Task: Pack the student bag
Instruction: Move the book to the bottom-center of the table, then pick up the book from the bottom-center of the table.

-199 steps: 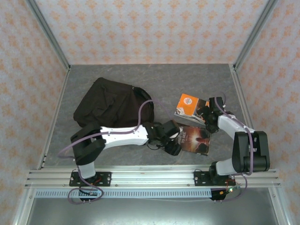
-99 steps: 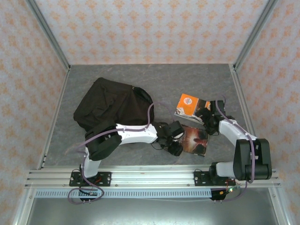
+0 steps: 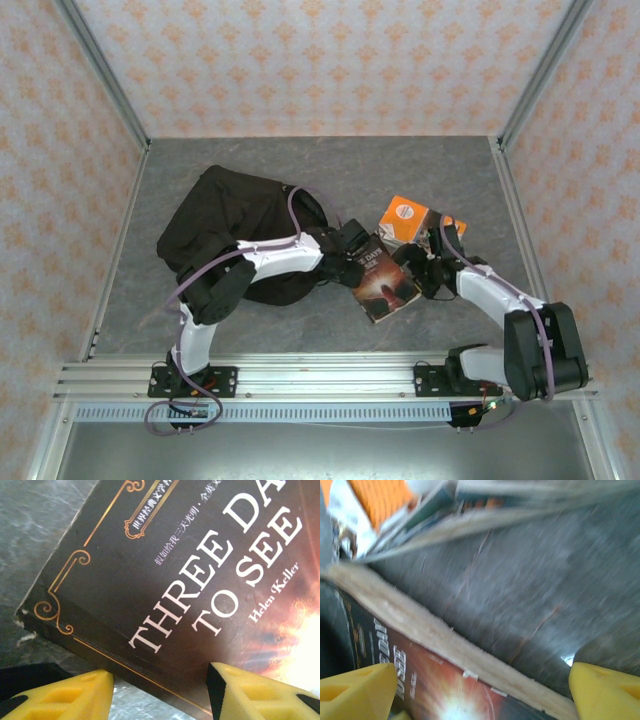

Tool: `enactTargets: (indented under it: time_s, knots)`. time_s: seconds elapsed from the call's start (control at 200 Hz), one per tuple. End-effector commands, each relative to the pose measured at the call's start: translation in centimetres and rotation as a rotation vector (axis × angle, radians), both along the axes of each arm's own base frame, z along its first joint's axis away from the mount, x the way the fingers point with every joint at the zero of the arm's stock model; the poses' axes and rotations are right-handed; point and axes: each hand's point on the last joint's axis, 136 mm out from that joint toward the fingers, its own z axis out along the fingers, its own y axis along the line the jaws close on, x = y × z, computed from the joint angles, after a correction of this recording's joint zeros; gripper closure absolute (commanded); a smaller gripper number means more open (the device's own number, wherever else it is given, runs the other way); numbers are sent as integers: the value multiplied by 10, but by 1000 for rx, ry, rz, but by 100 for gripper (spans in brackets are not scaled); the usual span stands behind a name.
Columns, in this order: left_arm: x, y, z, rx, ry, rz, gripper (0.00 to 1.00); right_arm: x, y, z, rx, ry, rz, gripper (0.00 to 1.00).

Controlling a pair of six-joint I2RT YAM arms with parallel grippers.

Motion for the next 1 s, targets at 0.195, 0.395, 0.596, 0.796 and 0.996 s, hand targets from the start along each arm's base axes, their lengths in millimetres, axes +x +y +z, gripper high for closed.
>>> enactTargets:
  time_s: [0.195, 0.395, 0.596, 0.796, 0.996]
  knots:
    - [9, 10, 19, 5, -30, 7, 46, -26, 23, 1, -12, 65, 236, 14]
    - [1, 23, 26, -44, -18, 72, 49, -24, 20, -5, -63, 77, 240, 14]
    - [-7, 32, 28, -98, 4, 134, 52, -47, 53, -9, 0, 105, 364, 21]
    - [-10, 37, 25, -94, 9, 140, 57, -53, 19, -9, -252, 108, 325, 17]
    - [-14, 38, 19, -107, 21, 142, 59, -33, 28, 8, -227, 15, 330, 13]
